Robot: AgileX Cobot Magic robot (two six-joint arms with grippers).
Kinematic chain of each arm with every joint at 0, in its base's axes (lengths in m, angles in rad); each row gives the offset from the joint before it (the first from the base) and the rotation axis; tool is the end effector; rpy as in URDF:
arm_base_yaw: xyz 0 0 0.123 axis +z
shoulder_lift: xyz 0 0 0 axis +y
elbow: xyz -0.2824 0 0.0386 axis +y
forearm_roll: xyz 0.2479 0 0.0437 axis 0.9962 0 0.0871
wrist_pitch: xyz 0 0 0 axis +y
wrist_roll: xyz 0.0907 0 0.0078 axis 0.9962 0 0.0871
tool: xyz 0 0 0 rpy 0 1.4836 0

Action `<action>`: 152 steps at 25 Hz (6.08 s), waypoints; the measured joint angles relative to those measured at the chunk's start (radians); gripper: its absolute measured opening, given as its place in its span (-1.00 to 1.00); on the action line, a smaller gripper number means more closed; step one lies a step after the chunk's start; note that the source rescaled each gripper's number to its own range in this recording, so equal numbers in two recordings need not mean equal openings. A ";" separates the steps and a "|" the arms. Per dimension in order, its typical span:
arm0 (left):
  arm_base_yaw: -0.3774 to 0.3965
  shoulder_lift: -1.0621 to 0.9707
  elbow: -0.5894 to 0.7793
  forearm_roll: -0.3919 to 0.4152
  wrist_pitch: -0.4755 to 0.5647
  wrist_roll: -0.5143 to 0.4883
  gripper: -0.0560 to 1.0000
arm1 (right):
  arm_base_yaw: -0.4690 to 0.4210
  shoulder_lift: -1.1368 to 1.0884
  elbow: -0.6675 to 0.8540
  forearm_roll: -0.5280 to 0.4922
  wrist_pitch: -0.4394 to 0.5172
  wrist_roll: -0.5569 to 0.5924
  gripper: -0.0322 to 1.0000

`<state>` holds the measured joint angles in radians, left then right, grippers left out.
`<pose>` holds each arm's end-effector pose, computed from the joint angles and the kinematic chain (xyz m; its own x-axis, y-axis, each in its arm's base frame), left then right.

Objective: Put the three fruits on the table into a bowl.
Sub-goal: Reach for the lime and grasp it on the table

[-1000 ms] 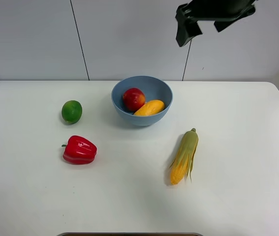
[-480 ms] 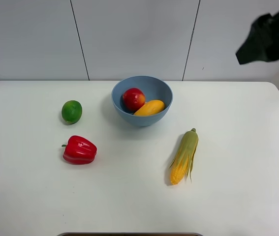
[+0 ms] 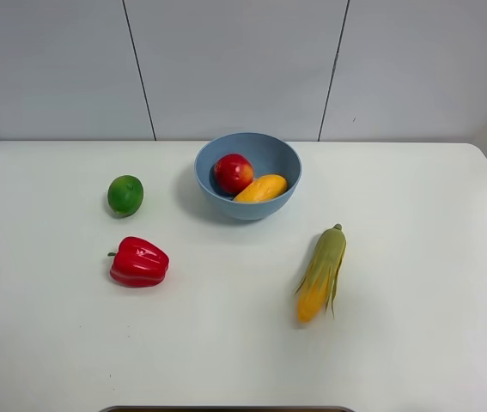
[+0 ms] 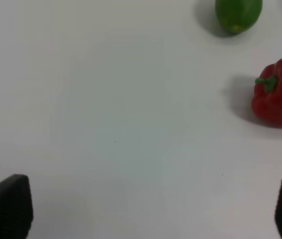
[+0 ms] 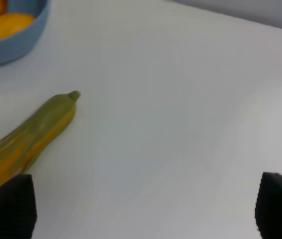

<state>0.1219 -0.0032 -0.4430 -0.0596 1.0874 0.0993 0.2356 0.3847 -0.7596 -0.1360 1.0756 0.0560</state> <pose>0.0001 -0.0048 0.2592 -0.5257 0.0075 -0.8506 -0.0394 0.9987 0.0332 0.0428 -0.0009 0.3443 -0.5555 -0.1425 -0.8192 -0.1416 0.9870 -0.0756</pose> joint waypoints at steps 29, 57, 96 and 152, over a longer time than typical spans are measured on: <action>0.000 0.000 0.000 0.000 0.000 0.000 1.00 | -0.172 -0.387 0.177 0.064 0.050 0.000 0.60; 0.000 0.000 0.000 0.000 0.000 0.000 1.00 | -0.172 -0.387 0.177 0.064 0.050 0.000 0.60; -0.046 1.365 -0.863 -0.215 -0.061 0.146 1.00 | -0.172 -0.387 0.177 0.065 0.050 0.000 0.60; -0.329 2.248 -1.116 -0.017 -0.396 0.051 1.00 | -0.172 -0.387 0.177 0.065 0.050 0.000 0.60</action>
<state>-0.2073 2.2448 -1.5594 -0.0765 0.6909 0.1505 0.0638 -0.0028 -0.5823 -0.0715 1.1257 0.0560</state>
